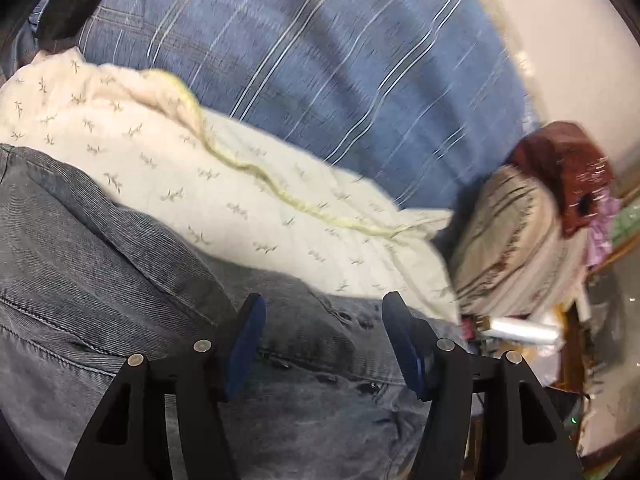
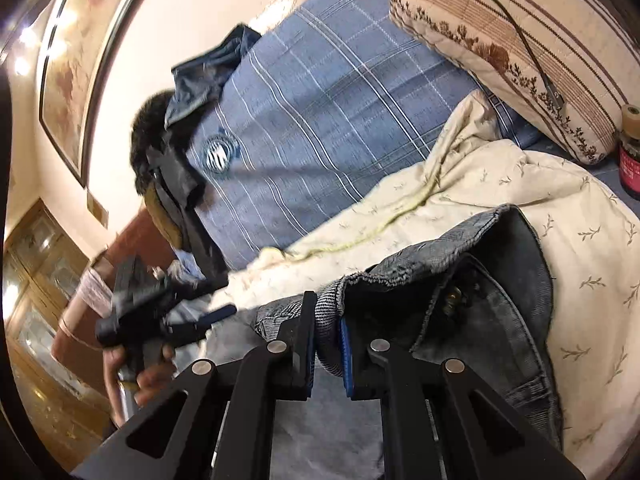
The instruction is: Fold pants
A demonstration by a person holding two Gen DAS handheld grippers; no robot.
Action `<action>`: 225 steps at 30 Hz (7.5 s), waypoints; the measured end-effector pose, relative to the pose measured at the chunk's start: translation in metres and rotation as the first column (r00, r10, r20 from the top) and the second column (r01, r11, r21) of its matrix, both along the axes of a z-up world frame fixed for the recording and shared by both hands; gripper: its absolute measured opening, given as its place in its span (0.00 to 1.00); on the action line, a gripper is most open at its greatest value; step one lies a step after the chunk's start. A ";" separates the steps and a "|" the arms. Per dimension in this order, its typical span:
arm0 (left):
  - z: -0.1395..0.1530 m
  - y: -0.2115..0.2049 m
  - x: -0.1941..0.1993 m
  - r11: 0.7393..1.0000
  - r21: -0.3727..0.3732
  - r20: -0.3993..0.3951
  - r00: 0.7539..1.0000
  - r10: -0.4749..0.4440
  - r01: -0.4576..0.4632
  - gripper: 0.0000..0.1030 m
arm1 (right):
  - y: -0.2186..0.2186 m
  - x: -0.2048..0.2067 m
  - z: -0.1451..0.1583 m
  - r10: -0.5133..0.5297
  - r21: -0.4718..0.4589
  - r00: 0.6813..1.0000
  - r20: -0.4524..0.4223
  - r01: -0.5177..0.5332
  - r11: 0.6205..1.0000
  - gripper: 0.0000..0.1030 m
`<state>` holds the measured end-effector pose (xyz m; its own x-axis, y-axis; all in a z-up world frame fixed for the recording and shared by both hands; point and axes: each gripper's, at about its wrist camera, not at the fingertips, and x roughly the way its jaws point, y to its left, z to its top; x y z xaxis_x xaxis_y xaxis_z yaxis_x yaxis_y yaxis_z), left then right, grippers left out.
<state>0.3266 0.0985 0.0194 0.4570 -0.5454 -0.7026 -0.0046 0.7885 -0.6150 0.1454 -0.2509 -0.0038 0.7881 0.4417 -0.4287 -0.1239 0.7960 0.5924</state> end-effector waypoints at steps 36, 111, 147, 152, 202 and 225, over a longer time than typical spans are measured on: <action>0.048 -0.006 -0.107 0.967 -0.090 0.109 0.963 0.246 -0.237 0.03 | -0.040 -0.038 0.025 -0.056 0.027 0.996 0.069 0.054 0.998 0.10; -0.050 0.212 -0.131 0.926 -0.121 -0.017 0.934 0.357 -0.357 0.50 | 0.315 0.086 -0.055 0.547 0.035 0.774 -0.319 -0.567 0.823 0.04; -0.077 0.263 -0.239 0.741 -0.117 0.067 0.739 0.670 -0.661 0.09 | 0.334 -0.003 -0.106 0.552 -0.082 0.777 -0.303 -0.598 0.797 0.22; -0.082 0.257 -0.262 0.696 -0.136 0.034 0.698 0.715 -0.705 0.11 | 0.329 -0.011 -0.091 0.542 -0.130 0.805 -0.241 -0.580 0.804 0.16; -0.061 -0.285 -0.189 0.563 0.666 0.164 0.641 -0.750 0.489 0.58 | -0.128 -0.050 -0.047 -0.344 0.082 0.888 -0.306 0.385 0.919 0.71; -0.056 -0.228 -0.164 0.780 0.388 0.260 0.753 -0.604 0.491 0.12 | -0.126 -0.025 -0.094 0.014 0.503 0.928 -0.373 0.190 0.843 0.74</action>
